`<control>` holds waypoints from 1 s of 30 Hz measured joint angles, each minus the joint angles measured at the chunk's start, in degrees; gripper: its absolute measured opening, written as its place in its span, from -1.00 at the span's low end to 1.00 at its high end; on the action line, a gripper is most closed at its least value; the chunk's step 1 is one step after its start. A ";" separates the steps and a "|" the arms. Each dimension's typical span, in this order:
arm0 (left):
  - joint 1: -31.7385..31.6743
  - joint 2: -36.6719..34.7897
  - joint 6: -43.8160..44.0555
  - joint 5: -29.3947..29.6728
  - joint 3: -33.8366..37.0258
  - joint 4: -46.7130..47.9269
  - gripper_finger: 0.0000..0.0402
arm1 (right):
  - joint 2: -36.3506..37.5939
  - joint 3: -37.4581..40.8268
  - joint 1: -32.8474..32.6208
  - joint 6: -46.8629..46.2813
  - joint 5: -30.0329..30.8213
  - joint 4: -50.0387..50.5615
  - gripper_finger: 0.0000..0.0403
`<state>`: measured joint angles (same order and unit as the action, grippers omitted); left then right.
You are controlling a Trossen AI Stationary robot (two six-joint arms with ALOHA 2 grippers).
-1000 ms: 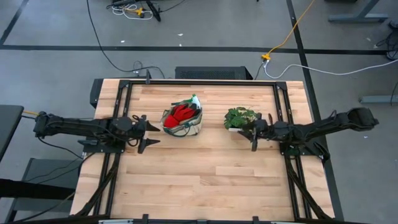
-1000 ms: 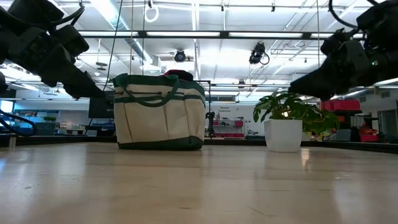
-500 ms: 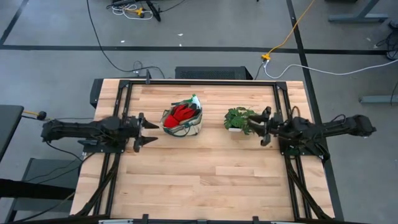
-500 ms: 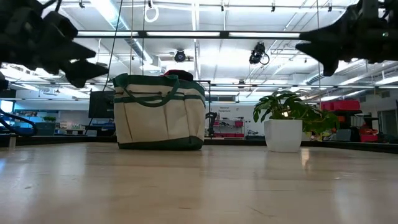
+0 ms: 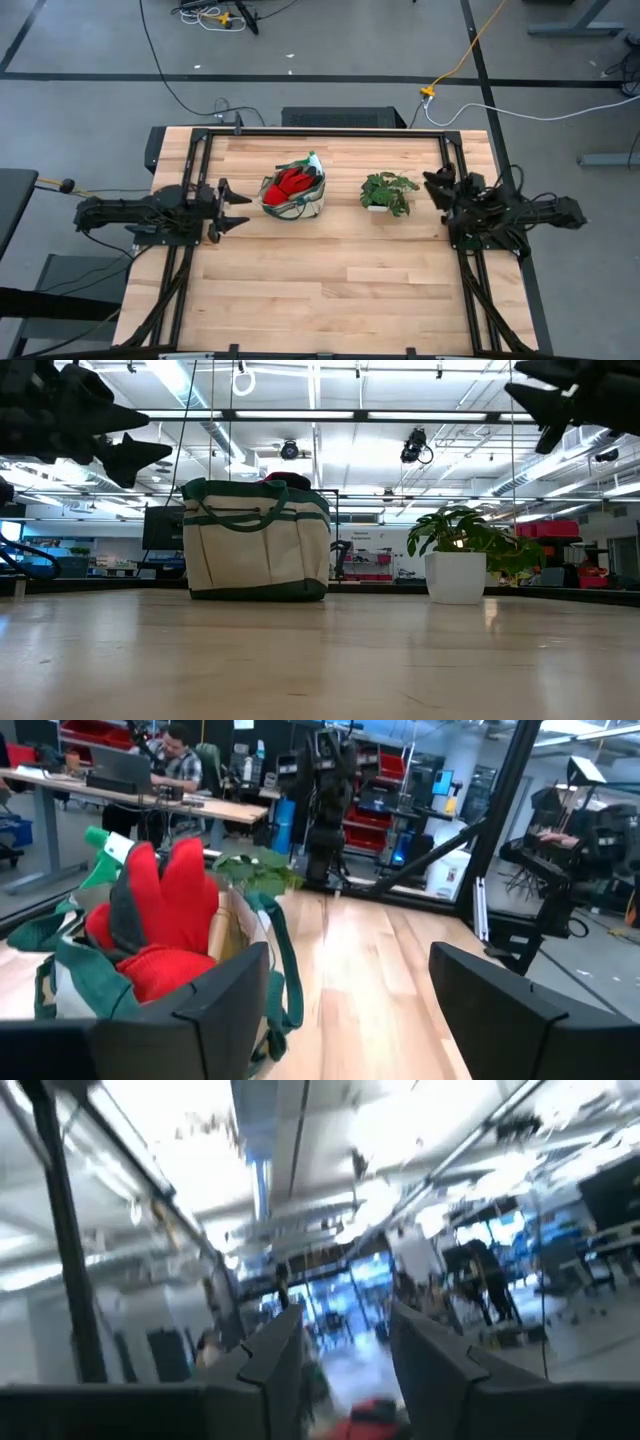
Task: Pick & Place Garden tools in Gardening bag
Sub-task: Return to Home Position
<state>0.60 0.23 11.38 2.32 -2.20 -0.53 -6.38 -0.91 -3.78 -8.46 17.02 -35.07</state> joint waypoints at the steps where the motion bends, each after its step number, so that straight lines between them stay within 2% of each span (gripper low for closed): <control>1: 0.00 0.00 0.00 0.01 0.04 0.15 0.39 | 1.42 0.00 0.45 0.02 0.00 0.05 -0.23; 5: 0.01 0.01 -0.03 0.01 1.66 -2.11 0.39 | 6.37 0.00 2.79 0.00 0.07 -0.03 -0.23; 10: 0.02 0.00 0.00 -0.16 1.64 -1.49 0.39 | 6.39 -0.09 3.70 0.04 0.40 -3.04 -0.23; 24: -0.23 -0.02 -0.02 -0.01 1.68 -2.10 0.39 | 6.11 -0.07 3.68 0.00 0.50 -0.04 -0.23; 30: -2.41 -0.24 0.00 -0.01 1.73 -2.23 0.39 | 6.11 -0.07 3.68 -0.01 0.51 0.00 -0.23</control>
<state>-1.81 -0.01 11.37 2.31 -0.47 -2.76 -0.27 -0.97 -0.10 -8.47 17.53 -35.07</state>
